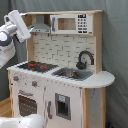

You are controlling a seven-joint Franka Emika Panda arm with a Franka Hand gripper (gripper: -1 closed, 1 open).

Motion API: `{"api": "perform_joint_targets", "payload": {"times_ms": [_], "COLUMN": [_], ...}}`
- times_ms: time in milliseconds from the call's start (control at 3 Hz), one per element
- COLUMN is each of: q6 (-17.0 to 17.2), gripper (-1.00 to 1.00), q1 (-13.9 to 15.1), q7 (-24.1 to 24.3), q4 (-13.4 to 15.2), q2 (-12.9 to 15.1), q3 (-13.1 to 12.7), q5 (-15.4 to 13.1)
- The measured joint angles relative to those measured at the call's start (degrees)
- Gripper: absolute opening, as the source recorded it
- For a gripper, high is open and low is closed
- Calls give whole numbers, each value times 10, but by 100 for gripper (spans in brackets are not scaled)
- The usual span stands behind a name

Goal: Play with the kitchen

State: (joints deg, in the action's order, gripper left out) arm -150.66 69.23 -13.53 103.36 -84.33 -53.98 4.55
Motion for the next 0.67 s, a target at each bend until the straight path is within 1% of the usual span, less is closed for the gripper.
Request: {"api": "perform_joint_targets", "payload": {"times_ms": [333,667], "q6": [26,49], "gripper": [100,100], "q1": [36,70], "q7": [43,76], "q4": [-14,-40], "q2": [0,0], "q3": [-5,-11], "q5": [0,0]}}
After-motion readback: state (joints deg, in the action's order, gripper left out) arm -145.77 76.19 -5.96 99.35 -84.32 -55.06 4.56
